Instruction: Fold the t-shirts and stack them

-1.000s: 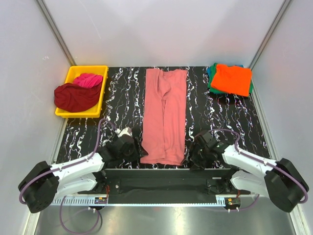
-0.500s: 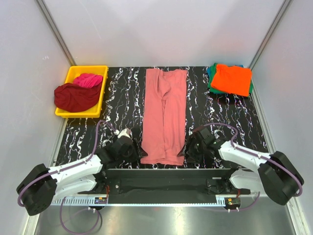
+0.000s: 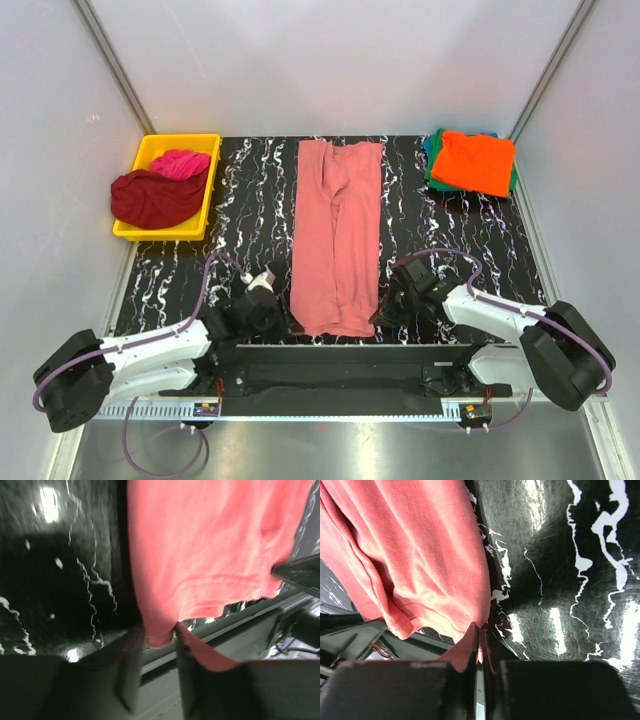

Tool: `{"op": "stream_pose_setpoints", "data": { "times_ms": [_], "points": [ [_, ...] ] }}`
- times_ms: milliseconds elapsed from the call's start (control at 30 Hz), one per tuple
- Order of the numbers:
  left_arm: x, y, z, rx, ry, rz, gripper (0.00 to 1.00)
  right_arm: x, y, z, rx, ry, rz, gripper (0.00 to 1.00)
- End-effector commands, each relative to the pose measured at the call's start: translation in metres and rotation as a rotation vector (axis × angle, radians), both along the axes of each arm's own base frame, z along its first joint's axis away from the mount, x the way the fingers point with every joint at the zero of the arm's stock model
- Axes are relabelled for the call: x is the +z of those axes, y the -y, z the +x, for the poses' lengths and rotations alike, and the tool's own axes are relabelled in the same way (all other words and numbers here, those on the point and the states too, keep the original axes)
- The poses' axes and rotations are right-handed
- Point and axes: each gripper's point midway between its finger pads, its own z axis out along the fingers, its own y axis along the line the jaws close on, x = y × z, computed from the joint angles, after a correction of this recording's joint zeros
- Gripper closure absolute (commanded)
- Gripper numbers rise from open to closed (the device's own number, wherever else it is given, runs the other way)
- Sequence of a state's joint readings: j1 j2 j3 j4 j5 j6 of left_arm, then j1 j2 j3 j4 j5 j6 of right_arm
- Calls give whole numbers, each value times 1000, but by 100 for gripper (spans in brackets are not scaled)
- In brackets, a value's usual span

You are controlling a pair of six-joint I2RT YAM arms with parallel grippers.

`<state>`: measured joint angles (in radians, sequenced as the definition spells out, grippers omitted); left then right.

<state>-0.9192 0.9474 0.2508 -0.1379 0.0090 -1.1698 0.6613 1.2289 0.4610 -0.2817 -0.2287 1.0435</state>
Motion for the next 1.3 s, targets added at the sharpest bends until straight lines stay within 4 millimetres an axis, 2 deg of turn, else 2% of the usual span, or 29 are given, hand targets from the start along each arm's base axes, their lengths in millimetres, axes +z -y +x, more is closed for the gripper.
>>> {"op": "stream_pose_setpoints", "data": {
  "times_ms": [0,33,133,167,233,467,633,667,700,733,767,800,833,867,900,933,967,1000,1033,1133,1167,1200,1233,1267],
  "points": [
    [-30,-22,-24,-9,-98,115,71,4,-4,4,10,31,11,96],
    [-31,-22,-24,-6,-99,118,75,5,-3,3,11,30,12,100],
    [-31,-26,-17,22,-67,146,85,8,-2,1,9,38,23,100],
    [-31,-28,-16,26,-64,152,93,10,-1,-1,5,48,32,100],
    [-31,-31,-14,36,-59,169,99,9,6,-6,-9,39,20,100],
    [-18,-24,-15,25,-45,131,100,12,19,-21,-22,40,17,100],
    [8,-10,-23,5,-31,70,100,20,23,-26,-26,36,12,100],
    [18,-6,-20,5,-19,56,100,30,22,-22,-29,62,27,100],
    [23,-4,-19,1,-10,52,100,32,25,-22,-38,65,10,100],
    [26,-8,-19,4,-6,69,100,43,23,-17,-41,90,19,100],
    [37,-4,-15,7,13,54,100,50,24,-13,-42,116,9,100],
    [42,-4,-13,3,28,60,100,52,27,-13,-41,114,-10,100],
    [43,-7,-11,10,35,84,100,66,25,-6,-41,144,-5,100],
    [54,-4,-7,10,53,75,100,68,27,-2,-39,162,-32,100],
    [59,-3,-4,5,68,79,100,71,30,0,-39,164,-51,100],
    [61,-5,-1,11,77,101,100,83,27,7,-42,192,-48,100],
    [72,0,3,9,94,97,100,84,29,12,-40,211,-76,100],
    [73,-3,7,4,113,133,100,87,30,16,-41,223,-88,100],
    [89,2,14,9,140,121,100,96,27,24,-33,248,-95,100],
    [98,0,30,4,175,185,100,112,24,47,-39,300,-139,100],
    [111,1,43,26,193,177,100,117,24,56,-33,326,-163,100],
    [111,-1,48,3,199,204,100,121,24,62,-29,339,-175,100],
    [123,1,58,8,220,193,100,128,21,75,-35,352,-185,100],
    [127,-7,72,16,241,217,100,131,23,83,-26,372,-208,100]
  ]
}}
